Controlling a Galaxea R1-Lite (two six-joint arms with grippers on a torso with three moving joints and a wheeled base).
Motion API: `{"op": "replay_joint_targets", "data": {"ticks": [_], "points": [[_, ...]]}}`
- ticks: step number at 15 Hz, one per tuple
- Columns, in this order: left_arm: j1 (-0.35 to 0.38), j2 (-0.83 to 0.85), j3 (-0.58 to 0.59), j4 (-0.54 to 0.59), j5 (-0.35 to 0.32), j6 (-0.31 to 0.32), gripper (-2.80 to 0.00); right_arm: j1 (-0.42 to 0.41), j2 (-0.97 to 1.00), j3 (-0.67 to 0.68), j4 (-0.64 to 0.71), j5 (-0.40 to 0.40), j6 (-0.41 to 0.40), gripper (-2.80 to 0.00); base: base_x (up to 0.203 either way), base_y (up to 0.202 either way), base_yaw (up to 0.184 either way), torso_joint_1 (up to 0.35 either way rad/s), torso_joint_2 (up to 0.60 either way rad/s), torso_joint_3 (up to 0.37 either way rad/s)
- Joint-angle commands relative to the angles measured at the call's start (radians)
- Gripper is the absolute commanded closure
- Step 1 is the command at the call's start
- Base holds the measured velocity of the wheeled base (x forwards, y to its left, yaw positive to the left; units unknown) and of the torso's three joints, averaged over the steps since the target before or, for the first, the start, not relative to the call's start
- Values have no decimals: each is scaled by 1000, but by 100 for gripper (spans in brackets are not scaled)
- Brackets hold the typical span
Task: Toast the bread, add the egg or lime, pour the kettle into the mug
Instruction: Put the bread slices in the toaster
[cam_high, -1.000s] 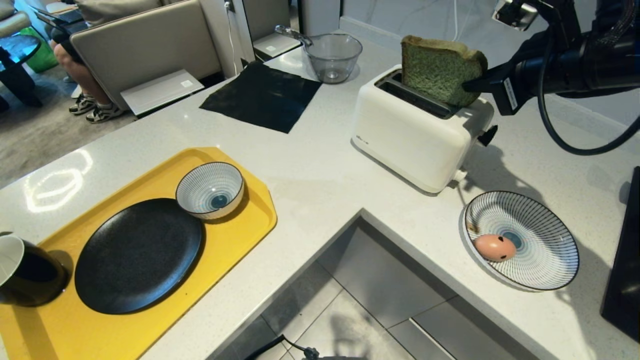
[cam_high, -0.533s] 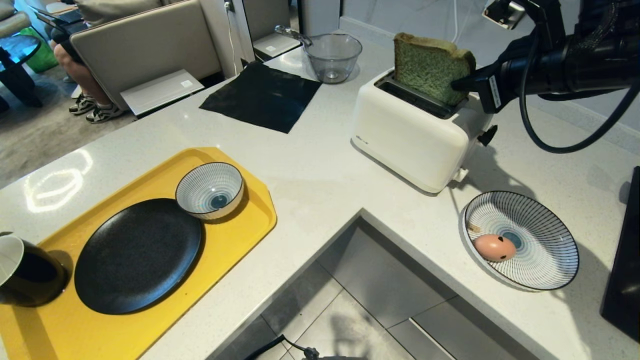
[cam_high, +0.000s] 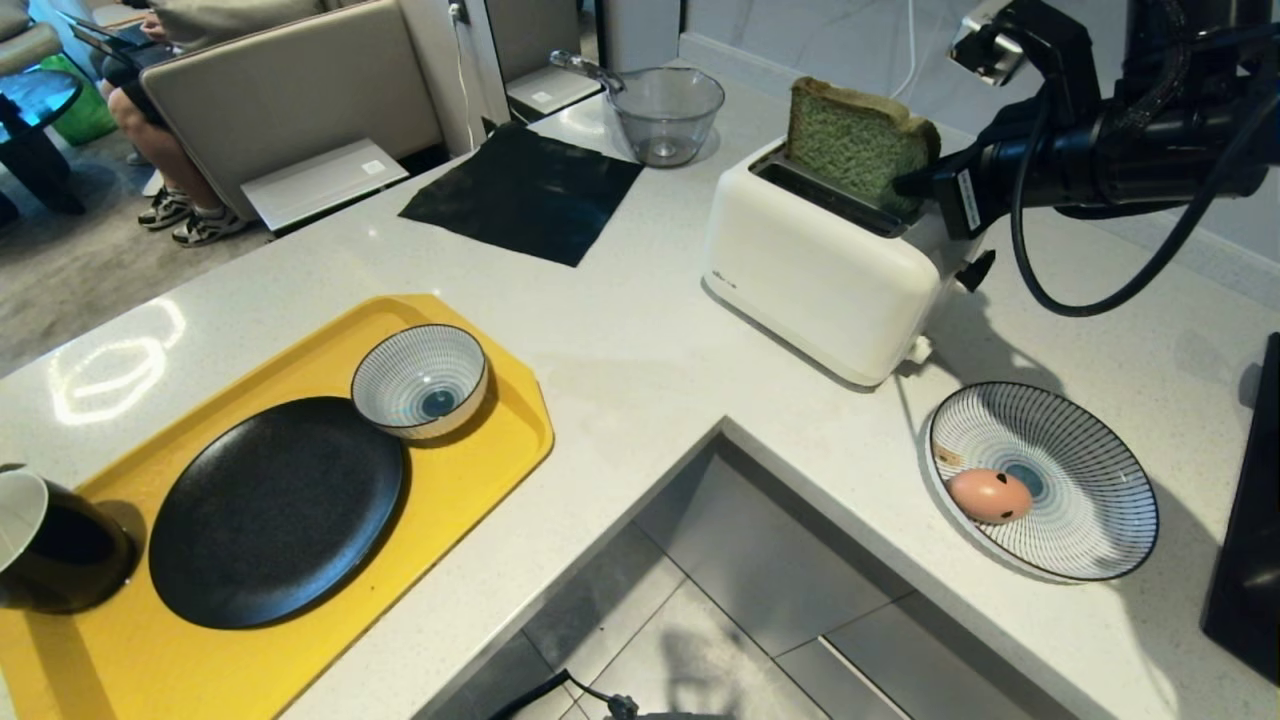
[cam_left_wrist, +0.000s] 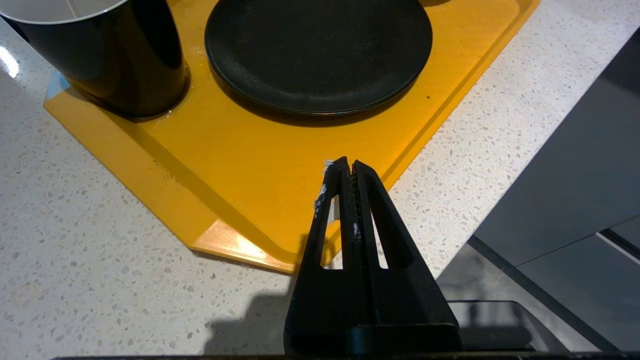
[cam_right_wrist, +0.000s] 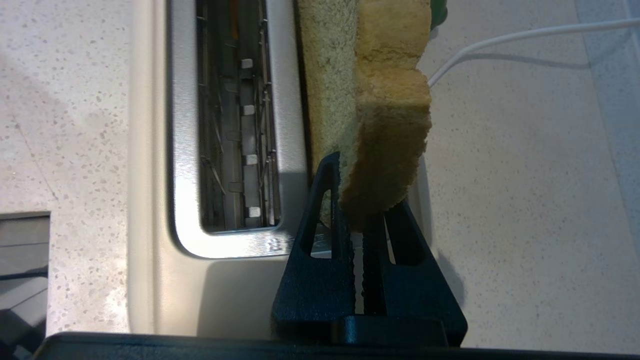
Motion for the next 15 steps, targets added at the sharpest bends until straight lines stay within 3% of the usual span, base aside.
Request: {"op": "replay_joint_targets", "data": {"ticks": [1, 15], "points": [[0, 0, 14, -1, 1, -1, 0, -21, 1, 0, 3, 1, -3, 0, 0, 0, 0, 0, 0, 0], [0, 0, 14, -1, 1, -1, 0, -52, -21, 66, 1, 14, 2, 0, 0, 0, 0, 0, 0, 0]]}}
